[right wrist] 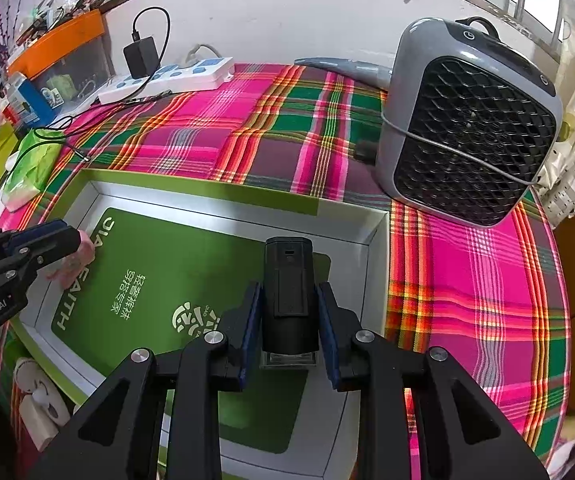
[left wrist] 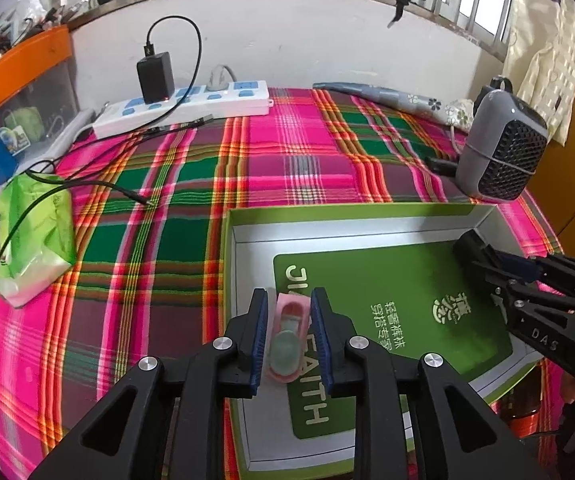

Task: Organize rigid objects
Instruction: 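Carry pink clip and black flashlight into the green box tray, release both, then withdraw both open grippers from the tray back toward the objects, then grasp white plug charger with left gripper while right gripper grasps brown bottle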

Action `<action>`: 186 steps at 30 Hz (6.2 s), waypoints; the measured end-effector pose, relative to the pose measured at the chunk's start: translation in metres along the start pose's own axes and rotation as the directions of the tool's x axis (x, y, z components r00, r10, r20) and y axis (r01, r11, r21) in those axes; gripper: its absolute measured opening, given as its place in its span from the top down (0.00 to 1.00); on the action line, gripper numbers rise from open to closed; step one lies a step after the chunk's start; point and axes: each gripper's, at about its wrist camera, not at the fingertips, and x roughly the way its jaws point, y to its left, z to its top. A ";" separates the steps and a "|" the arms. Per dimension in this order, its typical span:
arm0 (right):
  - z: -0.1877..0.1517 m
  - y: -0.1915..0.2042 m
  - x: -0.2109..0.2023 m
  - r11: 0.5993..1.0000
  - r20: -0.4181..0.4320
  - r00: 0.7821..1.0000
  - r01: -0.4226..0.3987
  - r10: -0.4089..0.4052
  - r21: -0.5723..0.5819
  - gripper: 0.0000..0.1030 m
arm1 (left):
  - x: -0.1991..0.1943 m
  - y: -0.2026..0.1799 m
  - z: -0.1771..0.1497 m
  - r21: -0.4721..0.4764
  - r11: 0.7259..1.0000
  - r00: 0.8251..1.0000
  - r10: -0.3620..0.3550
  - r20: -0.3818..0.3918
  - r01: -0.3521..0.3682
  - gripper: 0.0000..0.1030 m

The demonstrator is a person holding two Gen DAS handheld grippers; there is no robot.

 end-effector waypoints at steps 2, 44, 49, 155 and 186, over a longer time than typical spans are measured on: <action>0.000 0.000 0.000 1.000 0.000 1.000 -0.002 0.002 0.001 0.72 | 0.002 0.001 -0.001 -0.003 1.000 1.000 -0.003 -0.007 0.002 0.79; -0.020 -0.002 -0.038 0.997 0.087 0.995 -0.056 0.051 0.049 0.57 | -0.050 0.001 -0.029 -0.013 1.000 0.997 -0.022 0.069 0.023 0.70; -0.028 0.001 -0.052 0.996 0.112 0.992 -0.067 0.060 0.057 0.57 | -0.063 0.005 -0.039 -0.021 1.000 0.996 -0.020 0.087 0.022 0.70; -0.121 0.006 -0.068 0.988 0.085 0.994 -0.083 0.073 0.129 0.50 | -0.073 -0.003 -0.140 -0.034 0.999 0.999 0.038 -0.008 -0.039 0.59; -0.119 0.002 -0.067 0.992 0.097 0.995 -0.037 0.025 0.121 0.66 | -0.074 -0.002 -0.141 -0.034 0.999 1.000 0.026 0.010 -0.025 0.68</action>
